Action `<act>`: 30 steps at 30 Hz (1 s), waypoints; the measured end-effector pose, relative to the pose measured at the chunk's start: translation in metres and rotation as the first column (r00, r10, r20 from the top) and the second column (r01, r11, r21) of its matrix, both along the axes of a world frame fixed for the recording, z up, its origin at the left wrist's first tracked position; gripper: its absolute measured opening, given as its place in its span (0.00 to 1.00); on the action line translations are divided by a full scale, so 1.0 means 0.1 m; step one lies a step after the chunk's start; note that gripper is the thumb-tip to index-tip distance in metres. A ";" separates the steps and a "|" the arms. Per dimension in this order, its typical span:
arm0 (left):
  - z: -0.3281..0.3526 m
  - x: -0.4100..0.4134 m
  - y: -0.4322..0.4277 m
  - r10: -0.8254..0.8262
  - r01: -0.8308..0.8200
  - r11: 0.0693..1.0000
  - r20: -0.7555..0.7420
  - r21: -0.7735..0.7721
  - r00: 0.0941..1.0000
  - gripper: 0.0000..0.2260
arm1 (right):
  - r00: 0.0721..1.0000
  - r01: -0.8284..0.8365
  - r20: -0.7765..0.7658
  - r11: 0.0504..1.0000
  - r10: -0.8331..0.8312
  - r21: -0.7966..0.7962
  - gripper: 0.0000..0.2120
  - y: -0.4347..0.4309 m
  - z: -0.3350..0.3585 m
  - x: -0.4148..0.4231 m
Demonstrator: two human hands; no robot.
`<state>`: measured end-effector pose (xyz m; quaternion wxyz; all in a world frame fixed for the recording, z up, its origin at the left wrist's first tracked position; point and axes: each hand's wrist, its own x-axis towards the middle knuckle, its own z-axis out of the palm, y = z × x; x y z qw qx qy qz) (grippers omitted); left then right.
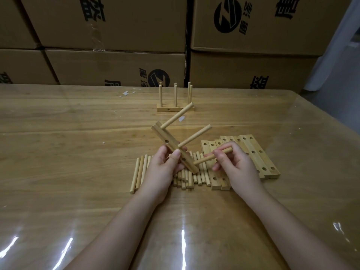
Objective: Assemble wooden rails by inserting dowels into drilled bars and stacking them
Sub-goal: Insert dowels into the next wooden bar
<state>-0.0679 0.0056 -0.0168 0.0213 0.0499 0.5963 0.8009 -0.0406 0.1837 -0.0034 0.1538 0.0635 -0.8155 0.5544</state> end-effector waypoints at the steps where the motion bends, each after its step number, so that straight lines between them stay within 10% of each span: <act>1: 0.00 0.00 0.00 -0.004 0.004 1.000 -0.003 0.004 1.000 0.08 | 1.000 0.005 -0.003 1.000 -0.005 0.003 0.04 0.00 0.00 0.00; 30: 0.07 0.08 -0.02 -0.029 0.024 0.999 -0.094 -0.046 0.995 0.12 | 0.999 -0.038 -0.007 0.985 0.037 -0.171 0.05 -0.05 0.14 0.13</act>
